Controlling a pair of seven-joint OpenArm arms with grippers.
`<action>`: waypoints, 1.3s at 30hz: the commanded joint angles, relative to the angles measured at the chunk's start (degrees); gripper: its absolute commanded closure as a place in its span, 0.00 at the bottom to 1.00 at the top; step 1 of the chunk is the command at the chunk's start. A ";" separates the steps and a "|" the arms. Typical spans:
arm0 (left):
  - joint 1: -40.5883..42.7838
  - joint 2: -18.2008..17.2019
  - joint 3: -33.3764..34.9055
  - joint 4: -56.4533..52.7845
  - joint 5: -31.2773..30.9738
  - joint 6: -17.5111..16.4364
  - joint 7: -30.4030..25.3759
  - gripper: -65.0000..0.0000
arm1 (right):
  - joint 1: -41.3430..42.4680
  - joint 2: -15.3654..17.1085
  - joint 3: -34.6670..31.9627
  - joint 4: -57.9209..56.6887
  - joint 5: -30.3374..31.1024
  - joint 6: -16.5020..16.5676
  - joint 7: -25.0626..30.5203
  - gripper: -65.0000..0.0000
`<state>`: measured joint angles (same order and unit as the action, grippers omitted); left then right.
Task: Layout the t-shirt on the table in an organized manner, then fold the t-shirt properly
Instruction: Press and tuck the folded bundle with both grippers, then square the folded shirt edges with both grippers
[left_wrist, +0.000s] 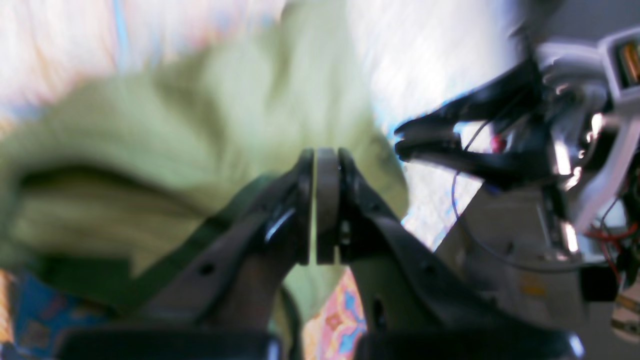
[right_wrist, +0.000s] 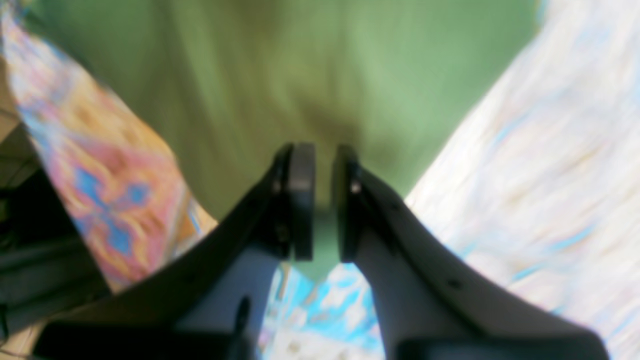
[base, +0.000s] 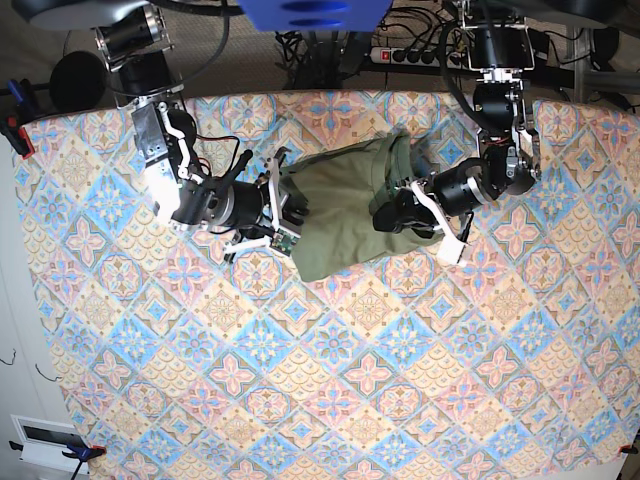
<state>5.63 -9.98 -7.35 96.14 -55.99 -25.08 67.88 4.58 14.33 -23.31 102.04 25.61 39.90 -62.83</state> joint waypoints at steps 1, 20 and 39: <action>1.19 -0.26 0.45 2.28 -1.46 -0.46 0.30 1.00 | 1.18 0.05 0.32 2.00 0.55 0.10 0.98 0.89; 12.97 -2.37 3.18 5.18 6.54 -0.19 0.56 1.00 | 23.51 -7.16 -4.60 -23.49 0.37 0.10 3.09 0.89; 7.78 -2.37 2.74 -5.90 15.42 -0.19 -4.62 1.00 | 29.75 -8.04 -18.76 -45.64 -8.33 0.10 16.81 0.89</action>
<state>14.06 -11.86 -4.08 89.86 -42.96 -26.33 64.10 32.51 6.11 -42.30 55.24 17.04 39.86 -46.13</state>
